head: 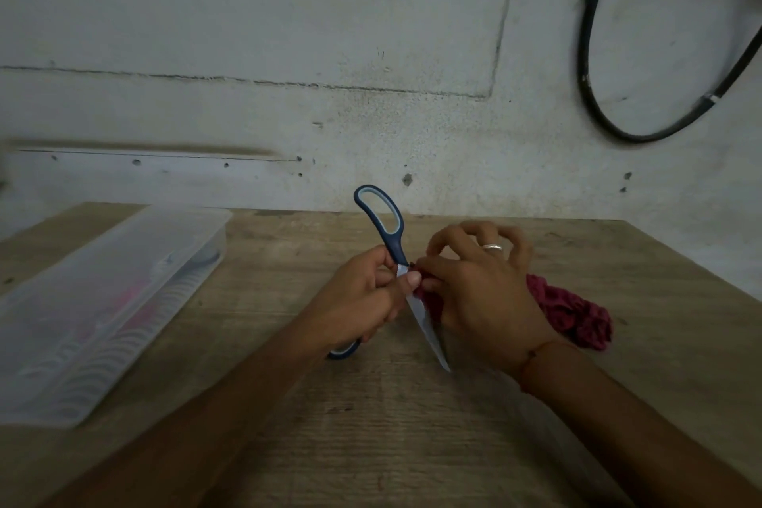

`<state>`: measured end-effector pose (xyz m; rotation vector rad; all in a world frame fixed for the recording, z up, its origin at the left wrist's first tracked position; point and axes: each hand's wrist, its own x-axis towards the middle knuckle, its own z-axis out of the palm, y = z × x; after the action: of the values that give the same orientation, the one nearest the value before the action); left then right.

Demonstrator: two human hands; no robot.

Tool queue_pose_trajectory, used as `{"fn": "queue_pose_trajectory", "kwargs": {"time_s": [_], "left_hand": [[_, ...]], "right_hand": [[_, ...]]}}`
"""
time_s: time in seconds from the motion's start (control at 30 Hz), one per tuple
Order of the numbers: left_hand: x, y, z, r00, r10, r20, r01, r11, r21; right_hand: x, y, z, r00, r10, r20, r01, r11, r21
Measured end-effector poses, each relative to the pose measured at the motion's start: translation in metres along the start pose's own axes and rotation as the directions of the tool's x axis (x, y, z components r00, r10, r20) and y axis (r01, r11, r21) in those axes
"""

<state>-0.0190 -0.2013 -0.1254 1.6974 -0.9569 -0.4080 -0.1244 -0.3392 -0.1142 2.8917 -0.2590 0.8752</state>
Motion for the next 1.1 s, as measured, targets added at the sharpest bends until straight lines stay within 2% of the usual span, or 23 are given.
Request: {"fn": "queue_pose_trajectory", "kwargs": {"time_s": [0.1,0.2,0.6,0.9,1.1], "left_hand": [[0.003,-0.001,0.003,0.999,0.041,-0.03,-0.039,0.997,0.064],[0.004,0.0,0.004,0.995,0.08,-0.055,-0.073,0.989,0.131],[0.004,0.008,0.009,0.984,0.164,-0.073,-0.14,0.955,0.262],[0.008,0.007,0.011,0.976,0.204,-0.073,-0.172,0.936,0.308],[0.007,0.001,0.007,0.979,0.177,-0.097,-0.142,0.946,0.29]], "right_hand": [[0.001,-0.003,-0.004,0.999,-0.007,-0.042,0.002,0.995,-0.099],[0.001,0.002,-0.007,1.0,-0.015,-0.019,0.012,0.991,-0.131],[0.008,0.014,-0.019,0.994,0.043,0.1,-0.037,0.998,-0.059],[0.01,0.021,-0.034,0.981,0.133,0.142,-0.122,0.989,-0.084],[0.007,0.034,-0.029,0.991,0.121,0.058,-0.111,0.981,-0.159]]}}
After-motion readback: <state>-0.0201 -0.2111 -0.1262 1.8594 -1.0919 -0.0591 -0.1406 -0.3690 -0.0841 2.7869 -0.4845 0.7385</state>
